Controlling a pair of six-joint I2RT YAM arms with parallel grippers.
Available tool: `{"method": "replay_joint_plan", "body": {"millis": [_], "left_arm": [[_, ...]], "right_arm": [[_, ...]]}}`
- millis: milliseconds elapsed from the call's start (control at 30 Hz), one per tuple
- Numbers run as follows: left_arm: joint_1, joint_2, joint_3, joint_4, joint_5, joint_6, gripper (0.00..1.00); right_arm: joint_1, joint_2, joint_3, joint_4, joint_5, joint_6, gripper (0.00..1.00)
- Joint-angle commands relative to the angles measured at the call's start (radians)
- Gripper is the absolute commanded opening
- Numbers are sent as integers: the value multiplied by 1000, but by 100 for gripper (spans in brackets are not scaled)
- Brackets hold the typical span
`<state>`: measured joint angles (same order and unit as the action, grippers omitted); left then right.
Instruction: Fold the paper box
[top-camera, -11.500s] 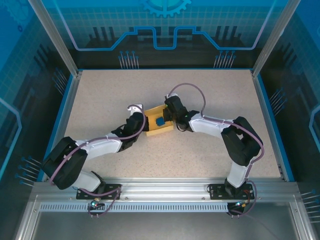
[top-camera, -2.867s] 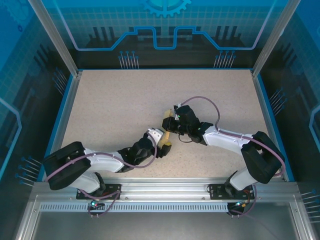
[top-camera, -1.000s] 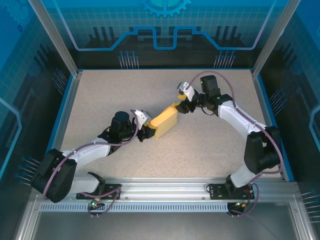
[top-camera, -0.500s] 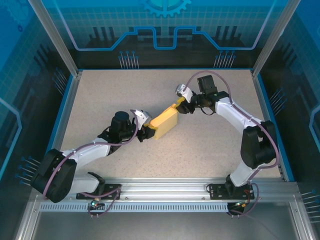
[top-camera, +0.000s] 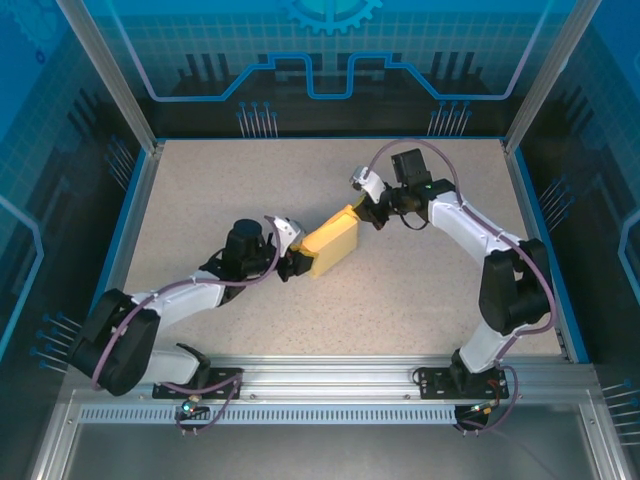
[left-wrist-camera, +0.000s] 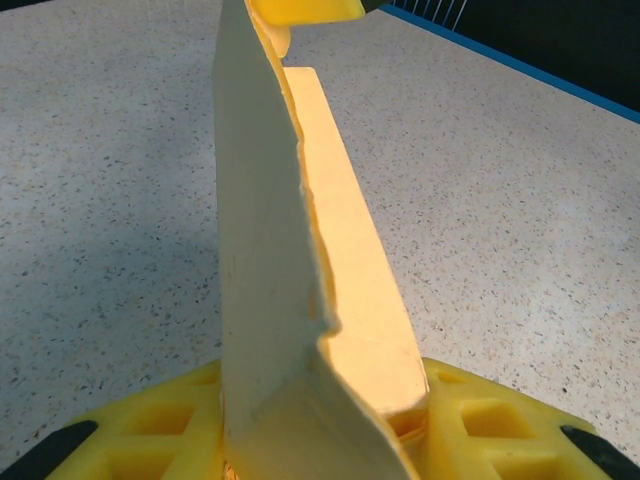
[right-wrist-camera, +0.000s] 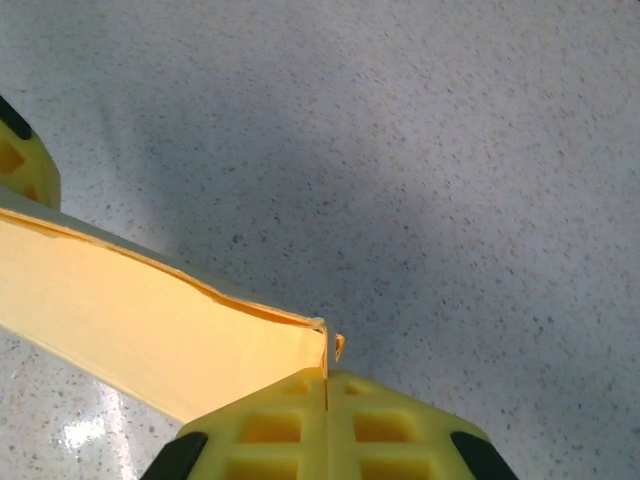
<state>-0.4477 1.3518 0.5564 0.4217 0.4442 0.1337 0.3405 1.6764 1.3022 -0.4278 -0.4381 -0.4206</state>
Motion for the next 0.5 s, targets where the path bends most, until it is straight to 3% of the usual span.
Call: {"method": "replay_joint_plan", "body": {"millis": [0, 267, 467], "left_arm": [[9, 50, 47, 46, 37, 9, 34], [4, 152, 85, 70, 84, 96, 35], [2, 205, 99, 88, 160, 127, 36]], "right_arm": [[30, -94, -35, -44, 117, 127, 0], [90, -245, -174, -42, 364, 395, 0], [158, -319, -282, 6, 490, 439, 0]]}}
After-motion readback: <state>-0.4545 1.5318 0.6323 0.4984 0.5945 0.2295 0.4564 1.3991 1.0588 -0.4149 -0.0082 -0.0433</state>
